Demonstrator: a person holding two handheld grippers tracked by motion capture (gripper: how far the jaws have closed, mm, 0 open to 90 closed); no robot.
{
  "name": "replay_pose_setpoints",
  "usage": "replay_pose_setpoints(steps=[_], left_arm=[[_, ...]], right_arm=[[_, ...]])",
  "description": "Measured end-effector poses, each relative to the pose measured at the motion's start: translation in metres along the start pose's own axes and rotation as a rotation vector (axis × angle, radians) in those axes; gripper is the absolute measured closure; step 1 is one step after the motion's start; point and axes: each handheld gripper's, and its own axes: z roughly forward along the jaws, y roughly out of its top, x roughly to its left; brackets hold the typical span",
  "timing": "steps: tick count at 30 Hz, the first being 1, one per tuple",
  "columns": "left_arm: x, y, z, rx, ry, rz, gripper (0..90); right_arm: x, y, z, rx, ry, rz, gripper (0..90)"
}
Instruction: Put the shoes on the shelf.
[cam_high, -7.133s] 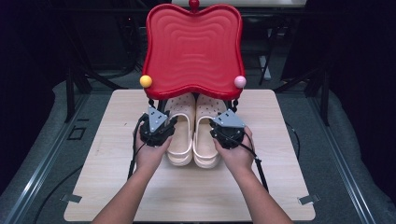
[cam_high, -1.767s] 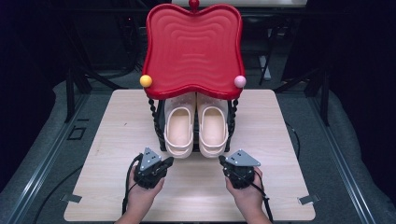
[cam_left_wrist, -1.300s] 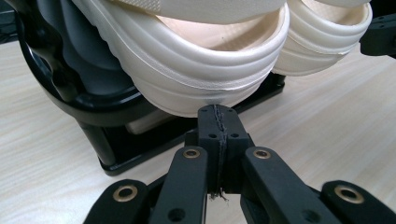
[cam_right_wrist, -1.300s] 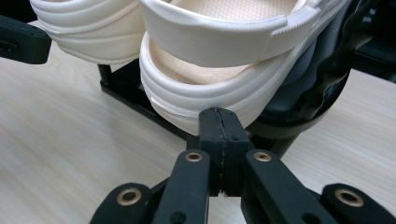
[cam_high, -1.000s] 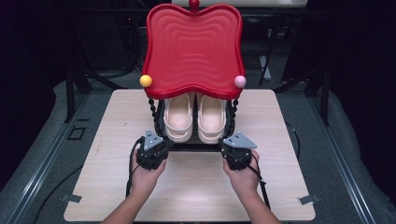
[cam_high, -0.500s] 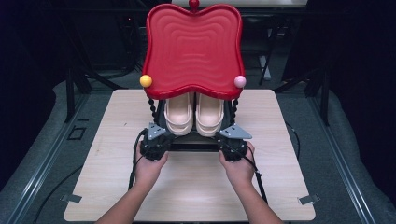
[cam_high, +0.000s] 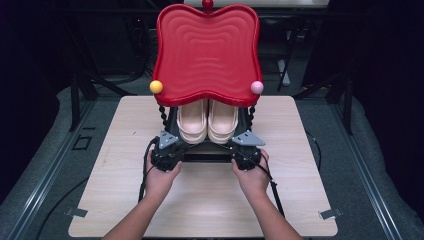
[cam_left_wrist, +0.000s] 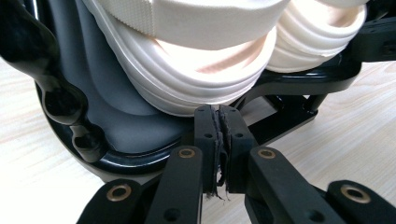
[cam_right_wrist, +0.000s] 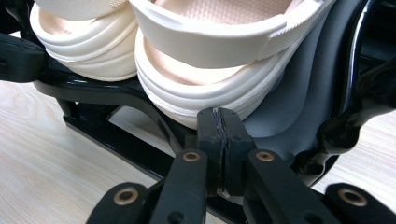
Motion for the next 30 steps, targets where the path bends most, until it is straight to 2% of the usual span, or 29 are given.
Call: replay_pose_setpoints(steps=[9,14,25,30], left_arm=[[0.0036,0.0023,0.0000,-0.010,-0.010,-0.020,87.4],[0.0030,0.0038,0.0013,-0.009,-0.006,-0.024,87.5],[0.0033,0.0027,-0.0001,-0.015,-0.005,-0.020,87.2],[0.0053,0.0028,-0.0035,-0.026,-0.005,-0.022,86.7]], right_arm=[[-0.0004,0.0003,0.0022,-0.015,-0.005,0.008,88.3],[-0.0015,0.0006,0.0033,-0.014,0.003,0.030,88.1],[-0.0019,-0.0014,-0.0002,-0.025,0.005,0.026,85.2],[-0.0022,-0.0011,-0.0050,-0.031,0.001,0.007,82.9]])
